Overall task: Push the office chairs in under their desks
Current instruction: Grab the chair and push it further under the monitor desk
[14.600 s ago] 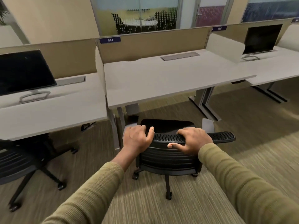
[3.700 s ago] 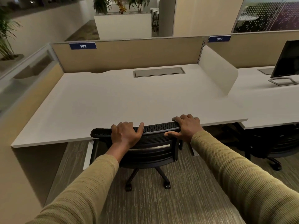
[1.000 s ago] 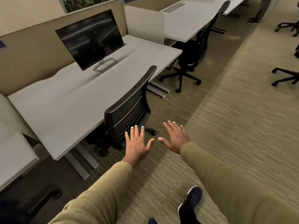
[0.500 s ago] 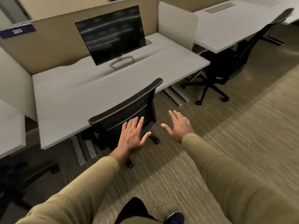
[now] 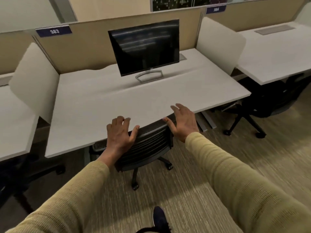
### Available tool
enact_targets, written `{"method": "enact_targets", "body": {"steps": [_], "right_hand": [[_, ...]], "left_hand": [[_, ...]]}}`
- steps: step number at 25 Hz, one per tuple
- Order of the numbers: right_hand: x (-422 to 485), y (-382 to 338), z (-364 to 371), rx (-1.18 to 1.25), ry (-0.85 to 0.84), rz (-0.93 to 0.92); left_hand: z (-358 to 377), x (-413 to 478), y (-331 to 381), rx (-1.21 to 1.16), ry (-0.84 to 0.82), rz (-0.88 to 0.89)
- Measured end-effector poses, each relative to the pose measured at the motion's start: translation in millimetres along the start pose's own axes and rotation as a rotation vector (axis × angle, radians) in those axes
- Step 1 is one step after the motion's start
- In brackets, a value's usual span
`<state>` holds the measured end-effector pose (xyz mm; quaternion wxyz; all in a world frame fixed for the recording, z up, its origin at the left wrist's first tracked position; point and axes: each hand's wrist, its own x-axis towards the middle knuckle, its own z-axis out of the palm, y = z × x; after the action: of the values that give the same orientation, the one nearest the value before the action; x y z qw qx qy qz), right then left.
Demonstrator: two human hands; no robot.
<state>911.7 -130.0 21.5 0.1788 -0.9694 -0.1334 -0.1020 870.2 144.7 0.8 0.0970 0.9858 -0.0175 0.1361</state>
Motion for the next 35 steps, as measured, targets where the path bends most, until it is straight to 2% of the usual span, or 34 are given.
{"method": "enact_targets", "body": {"steps": [3,8,10,12,18,27,35], "right_hand": [[31.8,6.1,17.2,-0.039,-0.079,-0.027],[64.6,3.7,29.3,-0.297,-0.415,0.023],[66.4,10.9,27.3,-0.304,-0.446,0.050],[54.5,24.7,24.8,-0.285,-0.432,0.020],[-2.4,54.1,13.3,-0.208,-0.398,-0.114],[-76.1,121.2,-30.2,-0.194,-0.240,-0.160],[-100.6,155.6,-51.3,-0.154,-0.185,-0.132]], "left_hand": [[13.0,11.2,-2.0,0.011,-0.070,-0.108],[6.2,2.0,-12.3,0.106,-0.202,-0.352],[2.5,-6.5,-16.7,0.174,-0.272,-0.540],[3.0,-20.8,-16.9,0.175,-0.275,-0.638],[-1.2,-60.4,11.4,0.149,-0.196,-0.625],[-0.6,-118.2,100.4,0.169,-0.096,-0.655],[1.8,-126.0,144.6,0.155,-0.118,-0.639]]}}
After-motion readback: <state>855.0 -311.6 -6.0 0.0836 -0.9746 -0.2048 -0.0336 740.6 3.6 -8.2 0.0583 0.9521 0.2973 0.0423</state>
